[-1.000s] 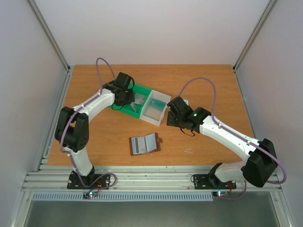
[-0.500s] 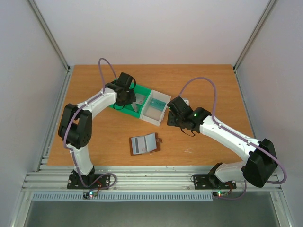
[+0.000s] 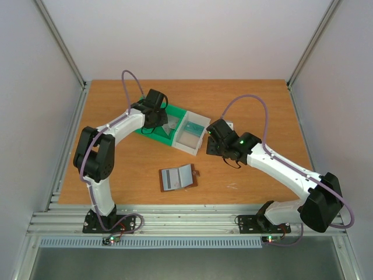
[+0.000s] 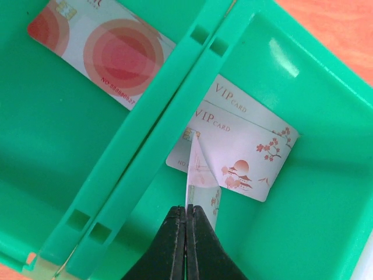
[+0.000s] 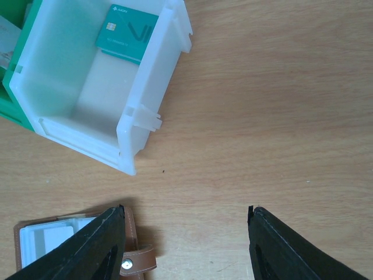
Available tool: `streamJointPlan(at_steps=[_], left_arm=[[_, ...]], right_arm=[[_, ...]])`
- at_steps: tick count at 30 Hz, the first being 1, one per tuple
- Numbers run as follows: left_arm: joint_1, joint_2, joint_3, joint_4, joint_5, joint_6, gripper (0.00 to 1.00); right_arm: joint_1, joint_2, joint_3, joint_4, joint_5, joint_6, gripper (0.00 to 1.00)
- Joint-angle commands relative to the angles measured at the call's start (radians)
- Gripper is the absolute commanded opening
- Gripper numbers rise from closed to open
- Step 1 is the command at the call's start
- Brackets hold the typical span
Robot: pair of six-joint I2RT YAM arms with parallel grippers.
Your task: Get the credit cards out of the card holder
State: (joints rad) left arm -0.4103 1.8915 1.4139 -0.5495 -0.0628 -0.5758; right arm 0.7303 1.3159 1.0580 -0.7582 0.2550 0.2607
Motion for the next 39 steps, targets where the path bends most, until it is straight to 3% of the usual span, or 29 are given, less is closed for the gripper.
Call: streamJointPlan(at_steps=[1,19,39], left_arm=[[-0.004,0.012,-0.001,0.064,-0.054,-0.010,0.00],[-0.004,0.004,-0.060,0.205,-0.029,-0.045,0.00],[-0.004,-0.084,-0.062,0.187,-0.061,-0.061,0.00]], right_arm=[[0.008,-0.018,0.017,-0.012,0.024,-0.010,0.59],[0.008,-0.034,0.020,-0.018,0.029,-0.009,0.58],[0.007,-0.072,0.014,-0.015,0.007,-0.008,0.59]])
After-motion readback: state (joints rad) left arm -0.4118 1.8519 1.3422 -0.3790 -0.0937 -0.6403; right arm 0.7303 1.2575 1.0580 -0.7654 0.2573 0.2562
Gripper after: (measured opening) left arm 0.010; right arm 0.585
